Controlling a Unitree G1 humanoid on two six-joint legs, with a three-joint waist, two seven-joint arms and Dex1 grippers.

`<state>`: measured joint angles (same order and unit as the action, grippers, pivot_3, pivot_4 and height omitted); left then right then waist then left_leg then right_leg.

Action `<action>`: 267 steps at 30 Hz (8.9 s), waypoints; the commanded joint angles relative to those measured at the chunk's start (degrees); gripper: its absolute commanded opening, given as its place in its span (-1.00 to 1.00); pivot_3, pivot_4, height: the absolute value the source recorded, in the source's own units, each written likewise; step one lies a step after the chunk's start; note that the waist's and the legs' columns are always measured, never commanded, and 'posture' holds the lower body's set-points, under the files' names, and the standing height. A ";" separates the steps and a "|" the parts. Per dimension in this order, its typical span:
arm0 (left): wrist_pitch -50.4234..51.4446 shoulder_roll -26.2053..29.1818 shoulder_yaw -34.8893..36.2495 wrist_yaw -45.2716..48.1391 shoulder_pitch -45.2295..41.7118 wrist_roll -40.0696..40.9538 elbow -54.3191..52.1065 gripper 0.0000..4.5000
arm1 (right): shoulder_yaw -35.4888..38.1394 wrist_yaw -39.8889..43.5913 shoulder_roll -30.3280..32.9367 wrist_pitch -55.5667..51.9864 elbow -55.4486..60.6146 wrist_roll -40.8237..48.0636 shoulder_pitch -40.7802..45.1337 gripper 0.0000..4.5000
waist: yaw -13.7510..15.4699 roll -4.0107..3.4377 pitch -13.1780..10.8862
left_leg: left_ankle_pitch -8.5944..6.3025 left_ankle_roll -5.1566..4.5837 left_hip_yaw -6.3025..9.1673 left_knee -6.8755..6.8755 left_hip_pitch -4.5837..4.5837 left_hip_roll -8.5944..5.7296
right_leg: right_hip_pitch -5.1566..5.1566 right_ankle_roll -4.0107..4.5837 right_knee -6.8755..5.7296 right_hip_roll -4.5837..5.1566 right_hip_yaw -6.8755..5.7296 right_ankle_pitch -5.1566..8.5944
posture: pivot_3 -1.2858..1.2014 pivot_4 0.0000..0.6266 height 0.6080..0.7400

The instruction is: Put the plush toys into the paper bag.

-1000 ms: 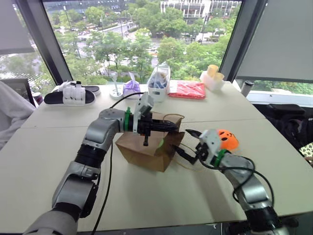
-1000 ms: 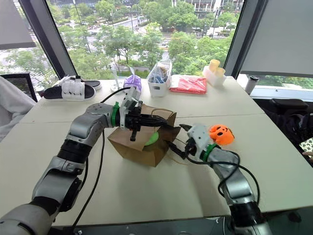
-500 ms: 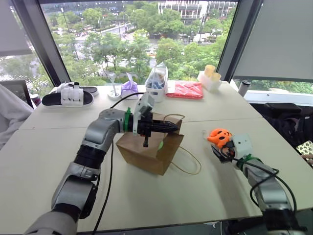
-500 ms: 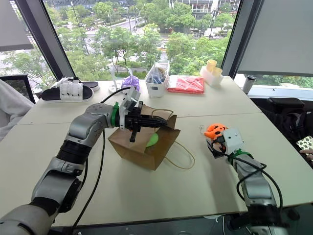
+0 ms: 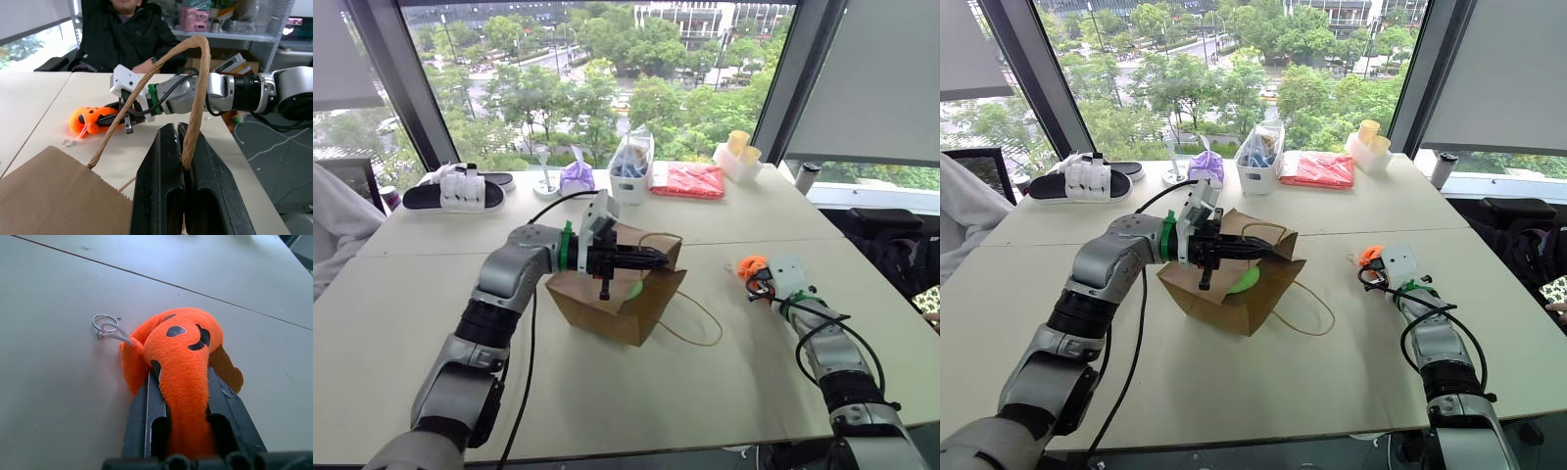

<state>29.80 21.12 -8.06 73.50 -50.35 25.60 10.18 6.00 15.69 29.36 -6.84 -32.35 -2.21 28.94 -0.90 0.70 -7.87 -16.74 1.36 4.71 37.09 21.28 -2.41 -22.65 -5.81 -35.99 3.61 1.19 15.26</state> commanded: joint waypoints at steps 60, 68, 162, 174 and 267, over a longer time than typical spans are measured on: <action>-1.37 -0.28 -0.66 2.54 -2.34 0.15 0.96 -1.00 | -5.13 25.44 -6.15 -13.92 44.07 22.45 -13.60 0.99 | -0.02 -0.01 -0.03 | -0.13 -0.21 0.12 -0.02 0.07 -0.01 | -0.15 -0.01 -0.03 -0.01 -0.04 0.00 | 0.03 -0.52 1.00; -1.63 -0.58 -0.60 2.49 -2.74 0.13 1.76 -1.00 | -3.70 24.67 -3.47 -13.47 44.64 21.35 -18.18 0.42 | 0.27 -0.01 -0.03 | -0.13 -0.22 0.11 0.02 0.05 -0.04 | -0.10 -0.01 -0.01 0.00 -0.03 0.00 | 0.03 -0.52 1.00; -0.29 -0.69 -2.19 4.44 -2.64 0.39 -0.35 -1.00 | -15.28 29.95 -8.72 -14.20 38.78 21.80 -10.36 -0.99 | 0.02 0.02 -0.02 | -0.14 -0.24 0.12 0.01 0.00 -0.01 | -0.10 -0.01 0.00 -0.05 -0.02 0.00 | 0.03 -0.52 1.00; -0.53 -0.12 -2.46 3.98 -1.40 -0.22 -1.39 -1.00 | -20.07 33.09 -14.04 -4.67 23.40 16.30 -4.24 -0.67 | -0.03 0.02 -0.02 | -0.06 -0.10 0.13 0.01 0.01 -0.02 | -0.12 -0.01 -0.03 -0.04 -0.02 0.00 | 0.03 -0.52 1.00; -9.29 -0.03 3.68 -5.33 -1.41 -1.84 4.85 -1.00 | 8.95 19.16 16.71 -31.08 76.07 25.80 -12.40 -0.97 | 0.62 0.12 0.01 | -0.15 -0.25 0.14 0.01 0.10 0.02 | 0.04 -0.02 0.44 0.00 -0.04 0.00 | 0.03 -0.52 1.00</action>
<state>23.11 20.06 -3.98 66.92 -51.28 24.98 15.41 13.53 34.71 45.08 -37.93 41.08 22.77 15.89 -0.29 0.82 -7.86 -16.89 1.11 4.84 37.10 21.38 -2.39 -22.60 -5.83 -35.54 3.61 1.15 15.26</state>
